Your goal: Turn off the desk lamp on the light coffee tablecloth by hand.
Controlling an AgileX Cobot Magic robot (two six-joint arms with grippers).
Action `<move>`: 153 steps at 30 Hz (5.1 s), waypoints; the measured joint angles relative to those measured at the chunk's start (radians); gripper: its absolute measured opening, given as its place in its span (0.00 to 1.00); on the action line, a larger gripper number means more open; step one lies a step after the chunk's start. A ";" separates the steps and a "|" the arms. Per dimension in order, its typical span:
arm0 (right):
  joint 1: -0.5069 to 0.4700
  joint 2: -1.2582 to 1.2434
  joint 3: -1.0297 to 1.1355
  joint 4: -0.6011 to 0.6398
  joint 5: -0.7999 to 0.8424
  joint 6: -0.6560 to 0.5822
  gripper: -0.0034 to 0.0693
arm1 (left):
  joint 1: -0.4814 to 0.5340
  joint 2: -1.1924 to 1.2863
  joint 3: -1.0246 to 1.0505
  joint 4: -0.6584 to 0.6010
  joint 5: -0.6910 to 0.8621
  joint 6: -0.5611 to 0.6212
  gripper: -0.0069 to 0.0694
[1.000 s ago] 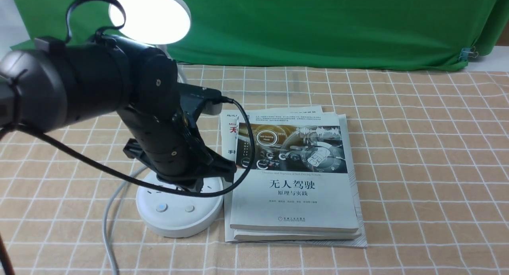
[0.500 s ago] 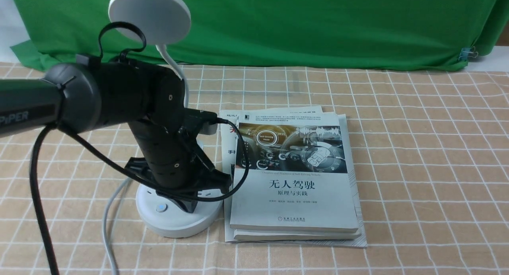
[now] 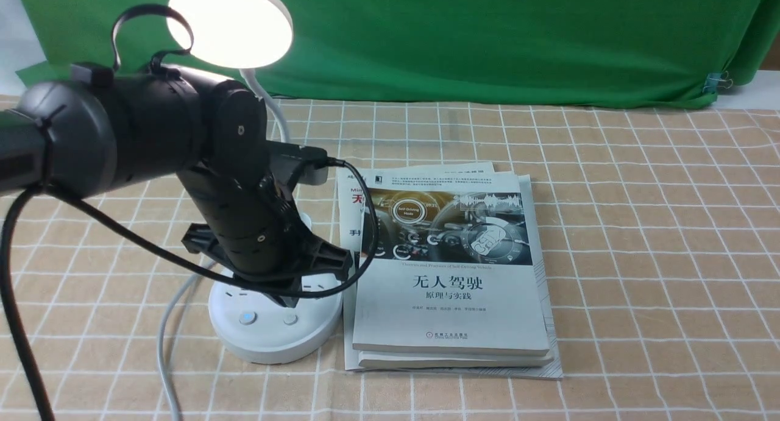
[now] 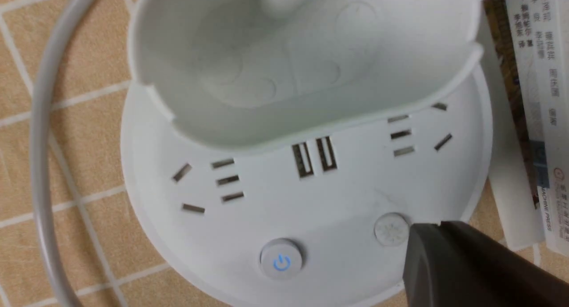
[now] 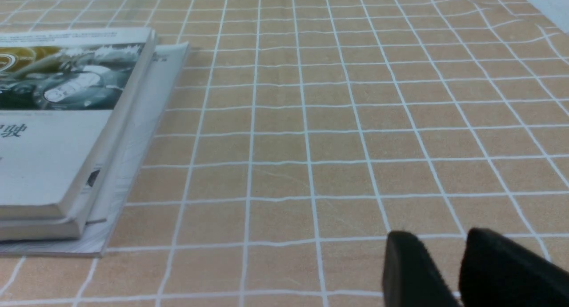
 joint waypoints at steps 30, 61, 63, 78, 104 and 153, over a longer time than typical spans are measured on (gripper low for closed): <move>0.000 0.000 0.000 0.000 0.000 0.000 0.38 | 0.000 -0.709 0.405 -0.067 -0.298 0.006 0.09; 0.000 0.000 0.000 0.000 0.000 0.000 0.38 | 0.005 -1.234 0.947 0.015 -0.475 0.015 0.09; 0.000 0.000 0.000 0.000 0.000 0.000 0.38 | 0.020 -1.253 0.952 0.024 -0.475 0.015 0.09; 0.000 0.000 0.000 0.000 0.000 0.000 0.38 | 0.419 -1.694 1.232 0.020 -0.594 0.026 0.09; 0.000 0.000 0.000 0.000 0.000 0.000 0.38 | 0.445 -1.759 1.235 0.005 -0.598 0.007 0.09; 0.000 0.000 0.000 0.000 0.000 0.000 0.38 | 0.443 -1.759 1.235 0.059 -0.598 0.049 0.09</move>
